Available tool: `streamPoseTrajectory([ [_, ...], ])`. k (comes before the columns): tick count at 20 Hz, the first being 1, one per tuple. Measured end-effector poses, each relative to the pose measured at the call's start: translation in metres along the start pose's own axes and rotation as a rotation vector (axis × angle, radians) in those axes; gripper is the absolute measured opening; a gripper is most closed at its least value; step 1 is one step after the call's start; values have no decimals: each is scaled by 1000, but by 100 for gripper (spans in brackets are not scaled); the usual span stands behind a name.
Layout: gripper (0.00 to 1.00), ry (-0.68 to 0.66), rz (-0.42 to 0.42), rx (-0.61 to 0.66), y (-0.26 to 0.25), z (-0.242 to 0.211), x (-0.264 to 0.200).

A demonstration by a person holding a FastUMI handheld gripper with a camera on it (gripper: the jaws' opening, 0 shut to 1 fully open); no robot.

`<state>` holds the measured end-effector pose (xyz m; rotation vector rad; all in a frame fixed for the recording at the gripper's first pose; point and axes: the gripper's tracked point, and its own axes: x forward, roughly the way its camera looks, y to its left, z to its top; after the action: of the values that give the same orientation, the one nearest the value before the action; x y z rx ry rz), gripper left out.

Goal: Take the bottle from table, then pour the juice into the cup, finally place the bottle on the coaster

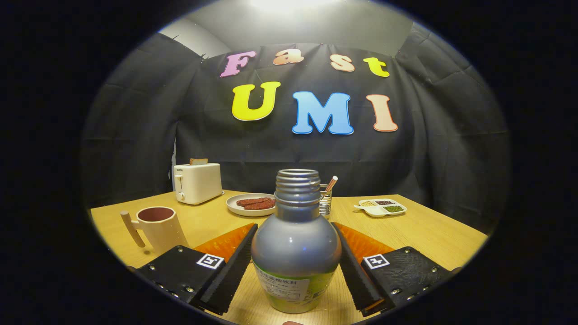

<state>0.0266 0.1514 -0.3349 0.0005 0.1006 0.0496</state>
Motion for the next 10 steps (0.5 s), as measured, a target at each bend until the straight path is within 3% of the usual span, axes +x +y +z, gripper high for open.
streamPoseTrajectory([
  [4,97,21,-21,23,-5,-11,6],
  [6,91,24,-24,29,-3,-10,9],
  [7,84,25,-12,18,0,-10,12],
  [10,83,6,6,-75,8,8,16],
])
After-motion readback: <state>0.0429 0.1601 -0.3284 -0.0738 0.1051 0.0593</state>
